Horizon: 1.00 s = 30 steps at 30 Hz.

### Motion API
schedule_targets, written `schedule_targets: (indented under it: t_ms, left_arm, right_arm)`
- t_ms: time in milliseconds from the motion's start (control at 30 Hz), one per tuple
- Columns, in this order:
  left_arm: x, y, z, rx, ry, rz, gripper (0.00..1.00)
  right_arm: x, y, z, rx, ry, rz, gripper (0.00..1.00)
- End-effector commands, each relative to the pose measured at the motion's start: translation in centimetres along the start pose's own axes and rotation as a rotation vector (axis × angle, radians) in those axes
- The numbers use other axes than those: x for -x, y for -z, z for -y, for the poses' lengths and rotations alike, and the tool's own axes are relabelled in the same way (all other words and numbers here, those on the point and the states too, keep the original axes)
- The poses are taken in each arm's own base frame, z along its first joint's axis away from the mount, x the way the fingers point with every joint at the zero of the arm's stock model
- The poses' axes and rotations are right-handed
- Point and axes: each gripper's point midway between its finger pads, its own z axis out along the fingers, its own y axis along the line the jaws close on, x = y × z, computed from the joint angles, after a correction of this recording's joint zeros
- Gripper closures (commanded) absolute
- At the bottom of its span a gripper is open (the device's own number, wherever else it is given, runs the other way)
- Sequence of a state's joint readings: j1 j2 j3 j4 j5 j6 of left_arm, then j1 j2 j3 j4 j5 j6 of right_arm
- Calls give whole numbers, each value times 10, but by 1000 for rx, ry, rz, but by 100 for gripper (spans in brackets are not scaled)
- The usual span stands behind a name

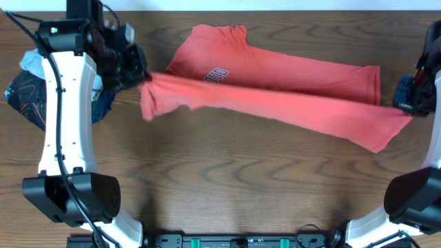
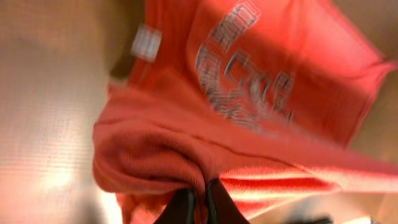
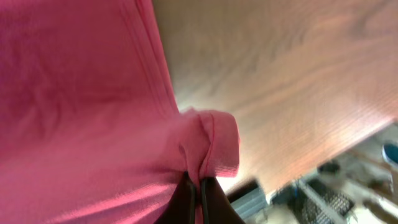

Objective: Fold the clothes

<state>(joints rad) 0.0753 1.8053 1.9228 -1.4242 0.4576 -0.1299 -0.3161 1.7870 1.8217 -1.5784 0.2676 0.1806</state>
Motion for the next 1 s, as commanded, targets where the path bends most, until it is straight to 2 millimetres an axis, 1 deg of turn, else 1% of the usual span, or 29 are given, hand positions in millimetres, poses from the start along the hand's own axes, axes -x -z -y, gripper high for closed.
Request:
schedule_targets:
  t_ms: [0, 167, 267, 333, 467, 533, 733, 867, 933, 967]
  left_arm:
    - [-15, -2, -31, 118, 18, -57, 94]
    - [-45, -24, -46, 142, 79, -195, 94]
    - [-65, -40, -57, 157, 122, -281, 94]
    - [-84, -50, -64, 170, 150, -356, 94]
    - [-111, -59, -73, 188, 188, -463, 94]
    - [-120, -59, -75, 194, 201, -497, 94]
    - [-129, -54, -76, 213, 205, -540, 94]
    - [-131, -50, -90, 294, 198, -540, 94]
    - [-131, -49, -93, 320, 210, -539, 94]
    - [-131, -49, -93, 319, 211, -540, 94]
  right_arm:
    - [-7, -12, 21, -95, -76, -45, 99]
    - [-32, -37, 6, -48, -50, -161, 99]
    - [-50, -56, 3, -65, -55, -234, 99]
    - [-64, -68, 2, -79, -62, -286, 99]
    - [-84, -84, 2, -100, -65, -356, 99]
    - [-90, -88, 2, -106, -69, -377, 99]
    - [-93, -88, 3, -110, -84, -384, 99]
    - [-90, -89, 2, -99, -110, -367, 99]
    - [-92, -88, -6, -49, -117, -381, 99]
    - [-93, -88, -14, -3, -102, -395, 99]
